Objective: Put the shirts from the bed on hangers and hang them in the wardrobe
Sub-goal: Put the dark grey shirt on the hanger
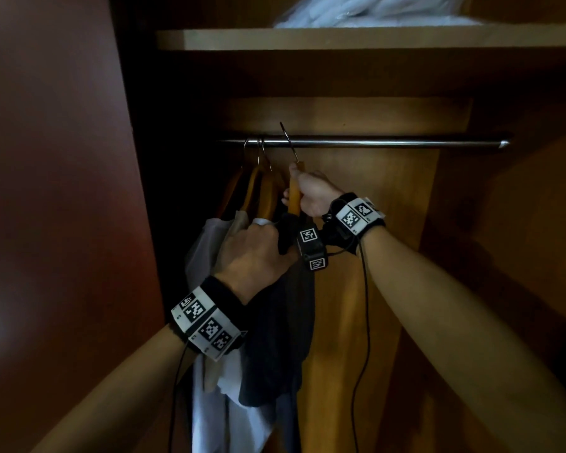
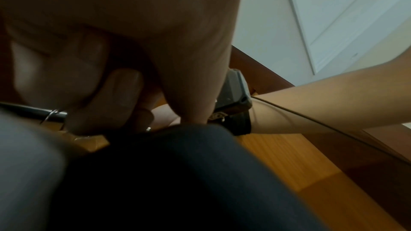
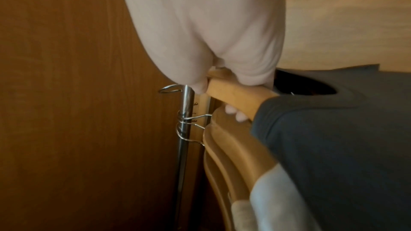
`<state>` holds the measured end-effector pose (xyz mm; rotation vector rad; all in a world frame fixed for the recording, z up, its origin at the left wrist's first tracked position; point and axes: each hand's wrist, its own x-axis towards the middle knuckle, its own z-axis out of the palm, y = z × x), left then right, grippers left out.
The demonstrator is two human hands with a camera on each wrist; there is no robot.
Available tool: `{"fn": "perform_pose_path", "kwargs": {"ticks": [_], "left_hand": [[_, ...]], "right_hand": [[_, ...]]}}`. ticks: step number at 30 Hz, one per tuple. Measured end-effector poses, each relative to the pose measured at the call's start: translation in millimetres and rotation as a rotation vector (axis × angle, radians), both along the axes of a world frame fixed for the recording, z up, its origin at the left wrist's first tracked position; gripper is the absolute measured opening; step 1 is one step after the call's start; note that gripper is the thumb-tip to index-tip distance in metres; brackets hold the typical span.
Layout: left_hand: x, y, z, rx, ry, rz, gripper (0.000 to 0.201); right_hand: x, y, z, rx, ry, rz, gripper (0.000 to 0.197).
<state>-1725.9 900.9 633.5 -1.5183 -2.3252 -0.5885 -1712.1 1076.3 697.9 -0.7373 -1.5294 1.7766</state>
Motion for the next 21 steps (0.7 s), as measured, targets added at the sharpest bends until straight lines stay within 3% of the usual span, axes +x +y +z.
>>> {"fn": "perform_pose_path", "kwargs": {"ticks": [6, 13, 16, 21], "left_hand": [[-9.0, 2.1, -9.7, 0.026, 0.021, -0.007, 0.049], [-23.4, 11.0, -24.1, -0.017, 0.075, 0.125, 0.044], [-26.8, 11.9, -29.2, 0.004, 0.091, 0.151, 0.042], [-23.1, 17.8, -32.5, 0.003, 0.115, 0.168, 0.043]], "right_hand": [[5.2, 8.7, -6.9, -0.037, -0.182, 0.061, 0.035], [5.3, 27.3, -15.7, 0.31, -0.388, -0.025, 0.056], [2.0, 31.5, -22.6, 0.308, -0.309, -0.051, 0.058], [-0.8, 30.7, -30.0, 0.29, -0.211, -0.077, 0.079]]}}
